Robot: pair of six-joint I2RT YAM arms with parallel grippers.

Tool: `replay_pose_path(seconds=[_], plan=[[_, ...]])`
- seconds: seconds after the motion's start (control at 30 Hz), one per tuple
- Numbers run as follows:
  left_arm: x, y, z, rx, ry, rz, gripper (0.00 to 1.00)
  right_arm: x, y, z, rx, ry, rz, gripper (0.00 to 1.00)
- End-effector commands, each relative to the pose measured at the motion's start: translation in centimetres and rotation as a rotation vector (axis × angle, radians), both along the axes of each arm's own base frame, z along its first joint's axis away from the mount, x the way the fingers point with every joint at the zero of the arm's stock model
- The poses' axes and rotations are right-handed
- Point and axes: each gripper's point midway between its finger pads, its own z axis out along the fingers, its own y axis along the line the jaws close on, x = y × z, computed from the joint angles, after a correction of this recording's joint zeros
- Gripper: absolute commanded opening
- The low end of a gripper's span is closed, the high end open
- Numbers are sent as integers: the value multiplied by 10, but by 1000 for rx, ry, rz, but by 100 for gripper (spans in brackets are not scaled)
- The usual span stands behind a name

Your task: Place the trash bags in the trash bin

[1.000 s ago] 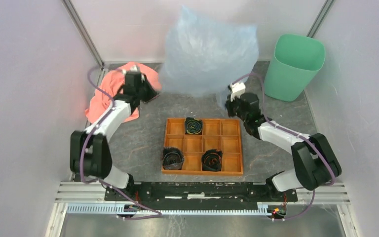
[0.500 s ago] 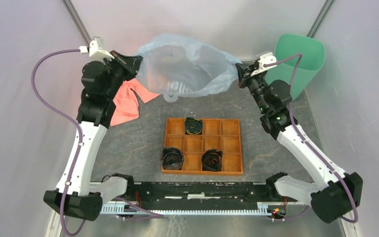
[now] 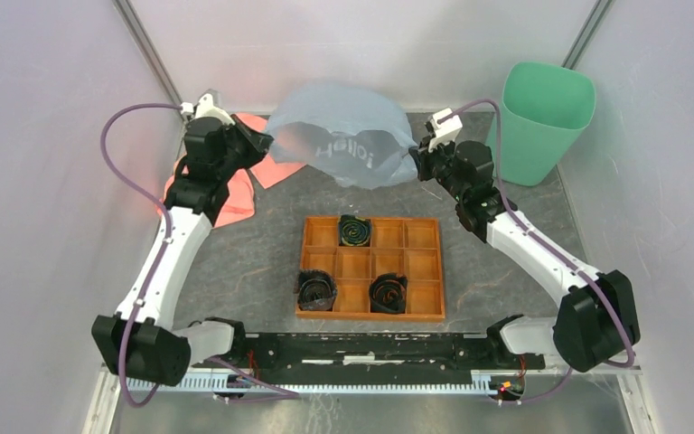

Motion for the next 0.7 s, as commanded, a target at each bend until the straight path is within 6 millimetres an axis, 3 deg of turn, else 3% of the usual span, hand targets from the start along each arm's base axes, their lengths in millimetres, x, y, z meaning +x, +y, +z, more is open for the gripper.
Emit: replay_pose_path(seconds=[0.0,0.13,0.23,0.37,0.57,0.6,0.67], plan=[[-2,22,18,87,-108,84,2,6,11,1,35,4,34,0],[-2,30,2,146,-85,105,2,9,14,-13,27,52,42,1],[-1,35,6,188,-101,113,2,12,17,-4,31,43,47,4],[-1,45,14,236,-136,151,2,20,19,3,24,35,39,16],[-4,57,-11,296,-104,188,2,37,14,7,-49,50,-2,37],[-4,58,-17,305,-95,187,2,41,10,13,-77,38,-15,45],[-5,58,-23,321,-89,181,2,48,-2,22,-143,18,-66,69]])
